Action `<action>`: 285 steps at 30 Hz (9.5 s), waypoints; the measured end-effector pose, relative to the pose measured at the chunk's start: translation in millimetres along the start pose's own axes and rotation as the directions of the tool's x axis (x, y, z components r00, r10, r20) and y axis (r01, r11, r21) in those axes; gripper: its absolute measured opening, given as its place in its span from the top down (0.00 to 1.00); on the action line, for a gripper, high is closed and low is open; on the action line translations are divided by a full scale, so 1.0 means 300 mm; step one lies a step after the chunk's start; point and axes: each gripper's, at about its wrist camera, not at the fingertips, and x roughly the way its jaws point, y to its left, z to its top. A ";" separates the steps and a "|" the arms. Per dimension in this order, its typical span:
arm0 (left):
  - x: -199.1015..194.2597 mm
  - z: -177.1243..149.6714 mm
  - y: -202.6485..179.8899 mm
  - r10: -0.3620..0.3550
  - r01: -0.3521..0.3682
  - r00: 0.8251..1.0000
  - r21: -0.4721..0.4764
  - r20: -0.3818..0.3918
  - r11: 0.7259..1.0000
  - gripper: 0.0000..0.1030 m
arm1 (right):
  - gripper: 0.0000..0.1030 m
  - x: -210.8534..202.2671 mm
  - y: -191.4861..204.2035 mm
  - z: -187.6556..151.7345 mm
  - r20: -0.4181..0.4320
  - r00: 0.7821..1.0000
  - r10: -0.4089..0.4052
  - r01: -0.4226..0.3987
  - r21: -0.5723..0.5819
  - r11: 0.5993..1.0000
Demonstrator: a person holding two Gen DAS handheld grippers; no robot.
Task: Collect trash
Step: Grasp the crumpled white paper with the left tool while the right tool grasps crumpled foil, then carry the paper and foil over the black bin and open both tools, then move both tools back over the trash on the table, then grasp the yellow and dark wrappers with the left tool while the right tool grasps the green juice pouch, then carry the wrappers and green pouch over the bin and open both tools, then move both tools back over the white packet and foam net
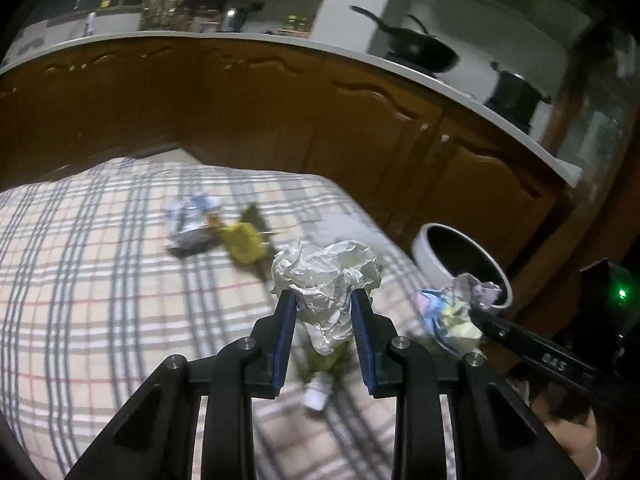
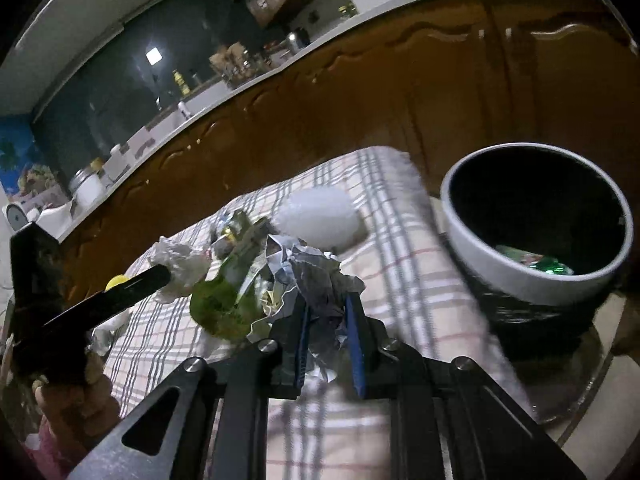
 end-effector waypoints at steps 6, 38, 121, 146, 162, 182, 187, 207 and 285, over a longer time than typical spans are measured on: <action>0.043 -0.007 -0.107 -0.062 0.064 0.997 0.044 -0.044 0.997 0.74 | 0.83 -0.061 -0.084 0.012 0.038 0.999 -0.037 0.036 0.040 0.999; 0.538 0.118 -0.513 -0.122 0.162 0.973 0.206 -0.195 0.965 0.73 | 0.83 -0.162 -0.457 0.164 0.094 0.971 -0.222 0.211 0.115 0.971; 0.317 0.125 0.229 0.093 -0.114 0.991 -0.233 -0.096 0.966 0.39 | 0.41 0.251 0.067 0.020 -0.119 0.988 0.099 -0.095 0.036 0.995; 0.233 0.028 0.186 0.053 -0.066 0.994 -0.125 -0.099 0.990 0.98 | 0.85 0.262 0.141 -0.009 -0.169 0.973 0.155 -0.159 -0.015 0.987; 0.162 -0.030 -0.048 -0.065 0.064 0.990 -0.009 -0.126 0.998 0.97 | 0.85 -0.017 -0.026 0.013 -0.022 0.998 0.061 -0.060 0.028 0.998; 0.338 0.035 -0.295 -0.113 0.136 0.977 0.119 -0.182 0.984 0.97 | 0.85 -0.194 -0.280 0.076 0.097 0.990 -0.097 0.088 0.101 0.991; 0.373 0.051 -0.305 -0.113 0.141 0.975 0.138 -0.192 0.980 0.97 | 0.85 -0.207 -0.329 0.093 0.110 0.986 -0.123 0.111 0.115 0.987; 0.521 0.120 -0.446 -0.117 0.162 0.967 0.191 -0.227 0.968 0.97 | 0.85 -0.154 -0.444 0.218 0.102 0.972 -0.212 0.204 0.088 0.975; 0.092 -0.067 0.250 0.167 -0.183 0.981 -0.193 -0.099 0.964 0.31 | 0.06 0.217 0.099 0.022 -0.046 0.998 -0.041 0.041 -0.011 0.999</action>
